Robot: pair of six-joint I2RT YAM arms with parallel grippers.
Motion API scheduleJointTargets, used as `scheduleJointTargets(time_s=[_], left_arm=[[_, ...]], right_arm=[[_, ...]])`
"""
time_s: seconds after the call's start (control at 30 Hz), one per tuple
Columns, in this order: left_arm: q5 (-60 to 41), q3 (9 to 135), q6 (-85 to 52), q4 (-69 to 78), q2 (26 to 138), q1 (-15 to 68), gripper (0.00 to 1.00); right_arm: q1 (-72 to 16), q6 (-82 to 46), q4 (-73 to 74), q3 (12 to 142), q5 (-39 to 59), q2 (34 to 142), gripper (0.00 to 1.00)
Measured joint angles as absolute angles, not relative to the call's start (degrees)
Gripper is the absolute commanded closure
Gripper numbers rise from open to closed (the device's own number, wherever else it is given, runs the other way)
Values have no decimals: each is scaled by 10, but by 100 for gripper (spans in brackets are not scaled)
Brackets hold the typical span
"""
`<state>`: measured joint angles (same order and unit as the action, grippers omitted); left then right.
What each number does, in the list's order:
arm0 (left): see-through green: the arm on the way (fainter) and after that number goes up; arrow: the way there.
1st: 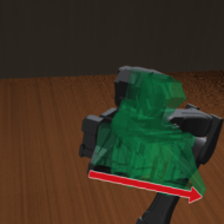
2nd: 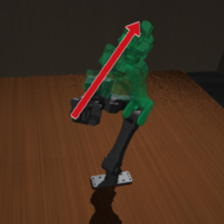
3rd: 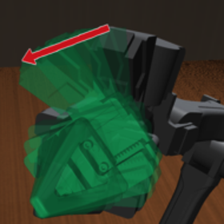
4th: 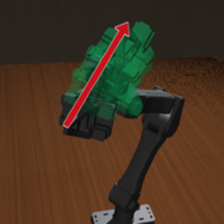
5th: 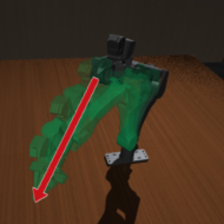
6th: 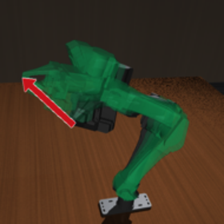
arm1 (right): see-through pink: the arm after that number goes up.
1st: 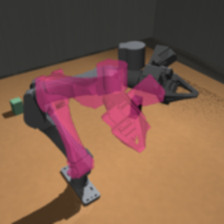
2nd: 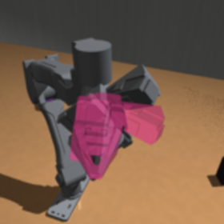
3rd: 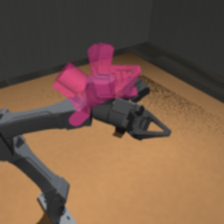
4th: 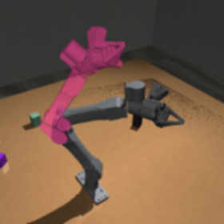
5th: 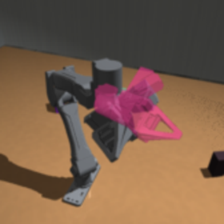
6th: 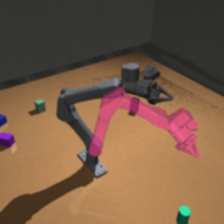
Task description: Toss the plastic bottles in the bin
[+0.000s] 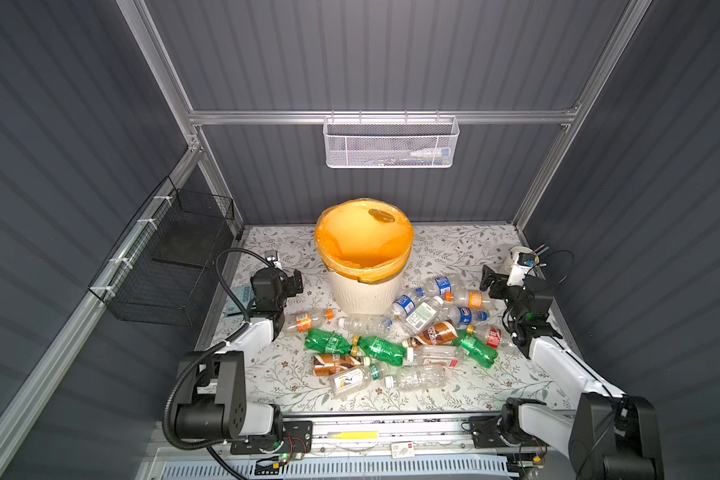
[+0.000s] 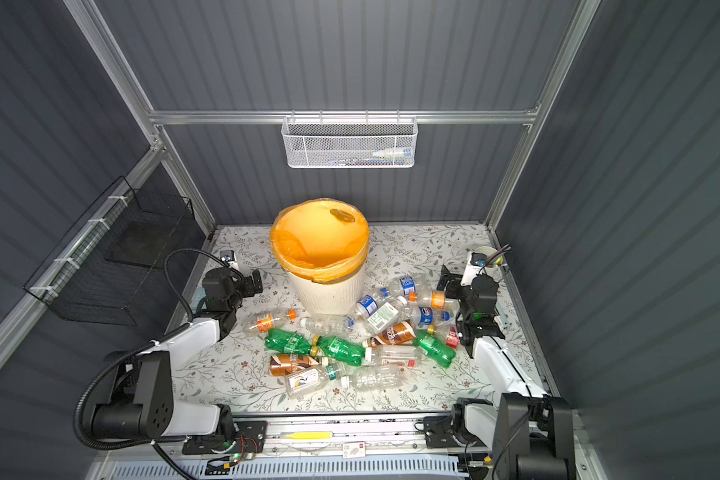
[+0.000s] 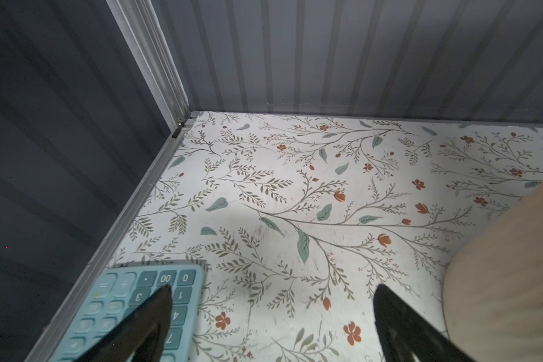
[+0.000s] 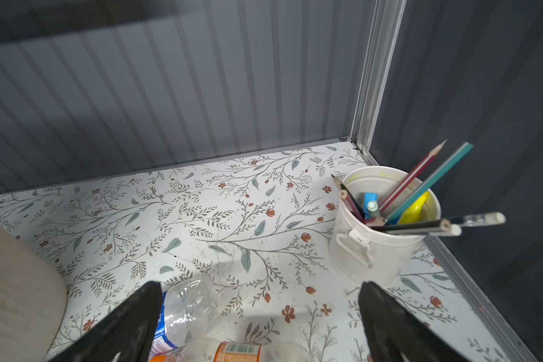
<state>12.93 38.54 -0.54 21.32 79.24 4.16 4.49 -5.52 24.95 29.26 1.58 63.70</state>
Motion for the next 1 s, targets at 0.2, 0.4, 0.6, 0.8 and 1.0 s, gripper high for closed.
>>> scheduleJointTargets(time_s=[0.2, 0.4, 0.6, 0.8, 1.0], left_arm=[[155, 455, 40, 59, 795, 89, 3], [158, 521, 117, -77, 796, 110, 4], [134, 550, 247, -201, 767, 109, 4], [93, 551, 363, -273, 754, 109, 6], [43, 549, 411, -314, 753, 109, 8]], right_arm=[[47, -60, 141, 334, 36, 634, 1], [47, -60, 78, 378, 66, 660, 1], [47, -60, 46, 384, 78, 667, 1], [47, -60, 42, 384, 82, 669, 1], [47, -58, 42, 384, 83, 669, 1]])
